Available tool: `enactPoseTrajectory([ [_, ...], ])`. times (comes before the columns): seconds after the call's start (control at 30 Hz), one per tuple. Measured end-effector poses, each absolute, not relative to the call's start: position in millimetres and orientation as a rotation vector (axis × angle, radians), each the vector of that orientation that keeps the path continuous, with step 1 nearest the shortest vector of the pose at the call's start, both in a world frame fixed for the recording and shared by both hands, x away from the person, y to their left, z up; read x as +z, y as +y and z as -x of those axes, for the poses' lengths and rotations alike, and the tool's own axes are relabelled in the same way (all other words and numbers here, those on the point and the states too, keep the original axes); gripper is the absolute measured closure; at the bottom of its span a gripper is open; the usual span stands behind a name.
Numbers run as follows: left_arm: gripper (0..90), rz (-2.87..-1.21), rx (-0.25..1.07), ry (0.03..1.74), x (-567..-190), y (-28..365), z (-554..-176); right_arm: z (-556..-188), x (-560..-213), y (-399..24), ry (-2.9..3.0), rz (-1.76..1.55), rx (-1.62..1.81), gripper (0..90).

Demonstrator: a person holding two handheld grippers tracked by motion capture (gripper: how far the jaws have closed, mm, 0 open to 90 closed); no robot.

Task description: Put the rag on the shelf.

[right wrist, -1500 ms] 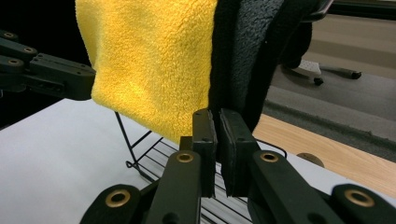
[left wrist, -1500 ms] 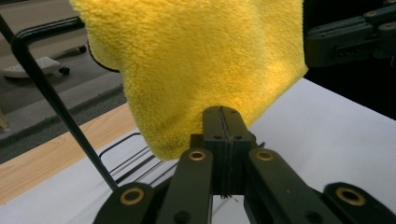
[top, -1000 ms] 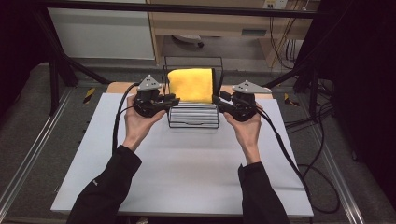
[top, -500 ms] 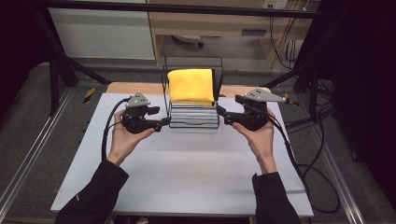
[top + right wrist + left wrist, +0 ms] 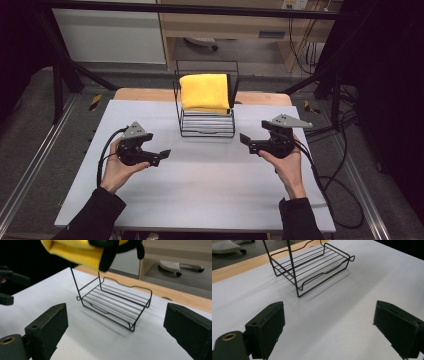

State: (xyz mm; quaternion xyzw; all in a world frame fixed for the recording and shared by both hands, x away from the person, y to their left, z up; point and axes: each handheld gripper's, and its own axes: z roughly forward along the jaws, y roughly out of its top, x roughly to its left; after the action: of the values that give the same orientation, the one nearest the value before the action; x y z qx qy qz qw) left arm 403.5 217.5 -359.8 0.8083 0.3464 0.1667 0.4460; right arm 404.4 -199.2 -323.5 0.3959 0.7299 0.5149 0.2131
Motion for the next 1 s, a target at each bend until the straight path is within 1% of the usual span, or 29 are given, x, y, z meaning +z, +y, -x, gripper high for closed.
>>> enactPoseTrajectory([
  [0.23, 9.0, -1.974, 0.417, 0.879, -378.0, 231.7, -387.1, -392.7, -346.6, -209.3, 2.08, -1.1, 1.422, 3.4],
  [0.53, 9.1, -2.005, 0.395, 0.891, -407.6, 248.4, -373.1, -378.9, -386.5, -222.1, 2.141, -1.157, 1.384, 2.0],
  [0.73, 9.1, -1.998, 0.392, 0.906, -418.4, 258.2, -367.2, -370.8, -408.5, -231.5, 2.174, -1.176, 1.358, 1.3],
  [1.0, 9.2, -2.007, 0.376, 0.923, -431.2, 269.0, -362.6, -362.1, -429.4, -245.3, 2.212, -1.2, 1.334, 1.4],
])
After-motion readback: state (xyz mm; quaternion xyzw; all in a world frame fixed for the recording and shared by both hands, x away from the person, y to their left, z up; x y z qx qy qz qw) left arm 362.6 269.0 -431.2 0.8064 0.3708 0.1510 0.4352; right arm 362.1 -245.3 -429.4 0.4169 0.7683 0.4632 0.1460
